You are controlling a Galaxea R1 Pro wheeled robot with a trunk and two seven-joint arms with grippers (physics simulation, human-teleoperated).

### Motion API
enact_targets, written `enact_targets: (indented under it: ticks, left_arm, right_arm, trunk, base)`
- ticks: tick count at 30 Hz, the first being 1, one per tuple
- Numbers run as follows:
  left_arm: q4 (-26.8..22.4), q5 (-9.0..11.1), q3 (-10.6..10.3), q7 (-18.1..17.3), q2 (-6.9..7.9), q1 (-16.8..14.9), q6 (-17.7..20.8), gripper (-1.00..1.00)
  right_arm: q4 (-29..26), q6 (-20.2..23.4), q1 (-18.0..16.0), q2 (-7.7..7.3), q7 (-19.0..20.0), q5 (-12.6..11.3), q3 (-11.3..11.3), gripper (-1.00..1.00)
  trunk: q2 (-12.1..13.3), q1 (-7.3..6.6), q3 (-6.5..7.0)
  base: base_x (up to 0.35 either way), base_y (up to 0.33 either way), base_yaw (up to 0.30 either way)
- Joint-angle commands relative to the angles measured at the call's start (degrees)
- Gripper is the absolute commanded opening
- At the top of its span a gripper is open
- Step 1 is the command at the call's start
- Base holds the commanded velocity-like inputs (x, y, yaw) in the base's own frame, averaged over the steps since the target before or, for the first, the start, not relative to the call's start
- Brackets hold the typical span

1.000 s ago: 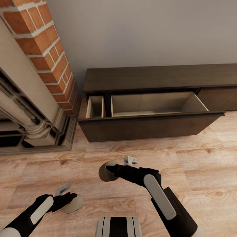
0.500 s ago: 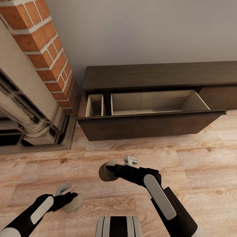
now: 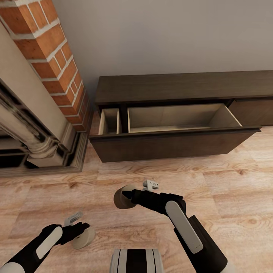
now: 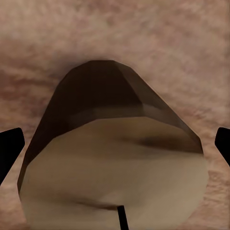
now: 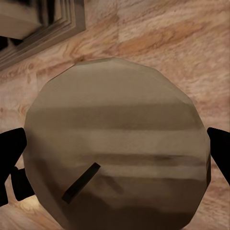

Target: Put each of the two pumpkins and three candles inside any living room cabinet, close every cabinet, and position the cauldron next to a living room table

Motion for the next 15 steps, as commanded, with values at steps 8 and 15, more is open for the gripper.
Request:
enact_targets:
  ticks: [8, 15]
  left_arm:
    - [-0.12, 0.56, -0.31, 0.58, 0.08, -0.03, 0.04, 1.0]
    - [-0.12, 0.64, -0.31, 0.61, 0.08, -0.03, 0.08, -1.0]
  right_arm:
    - [-0.06, 0.06, -0.03, 0.0, -0.58, -0.63, 0.02, -1.0]
    - [-0.06, 0.06, -0.03, 0.0, -0.58, -0.63, 0.02, -1.0]
  trunk:
    - [-0.02, -0.01, -0.04]
    - [-0.02, -0.01, -0.04]
  base:
    - [0.0, 0.0, 0.0]
    - [0.0, 0.0, 0.0]
